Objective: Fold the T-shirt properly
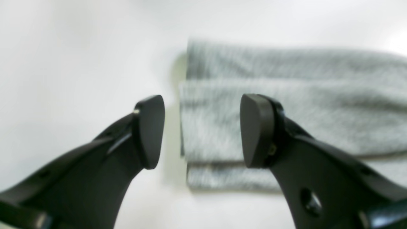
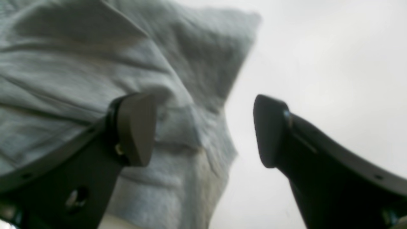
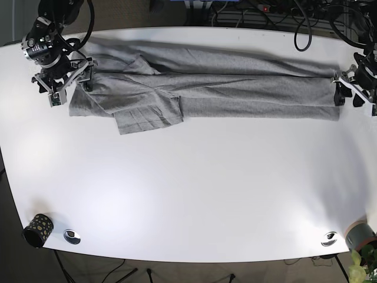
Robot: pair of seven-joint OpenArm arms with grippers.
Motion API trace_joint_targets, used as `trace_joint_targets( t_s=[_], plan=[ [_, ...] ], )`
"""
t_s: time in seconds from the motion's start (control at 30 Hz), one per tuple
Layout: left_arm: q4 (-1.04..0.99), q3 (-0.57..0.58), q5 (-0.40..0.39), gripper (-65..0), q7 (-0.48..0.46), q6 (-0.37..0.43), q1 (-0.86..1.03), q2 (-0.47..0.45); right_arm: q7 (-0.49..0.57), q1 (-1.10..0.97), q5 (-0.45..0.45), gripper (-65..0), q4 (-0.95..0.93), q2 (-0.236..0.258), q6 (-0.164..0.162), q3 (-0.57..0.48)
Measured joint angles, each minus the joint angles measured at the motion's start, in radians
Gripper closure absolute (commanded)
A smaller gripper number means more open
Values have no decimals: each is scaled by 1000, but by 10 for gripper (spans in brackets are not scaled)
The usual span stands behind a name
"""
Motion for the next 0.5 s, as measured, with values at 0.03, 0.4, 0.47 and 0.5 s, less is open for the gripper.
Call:
trace_joint_targets(
  t_s=[0.03, 0.4, 0.47, 0.5],
  plan=[
    [19, 9, -2, -346, -4, 1, -3, 0, 0, 11, 2, -458, 11, -9, 0, -4],
    [14, 136, 57, -346, -1, -2, -60, 53, -80, 203, -6, -458, -117, -18, 0, -213],
    [12, 157, 87, -346, -2, -2, -57, 56, -80, 235, -6, -458, -164, -17, 3, -238],
    [8, 169, 100, -346, 1, -3, -55, 57, -82, 260, -8, -458, -205, -14, 3, -252]
  ],
)
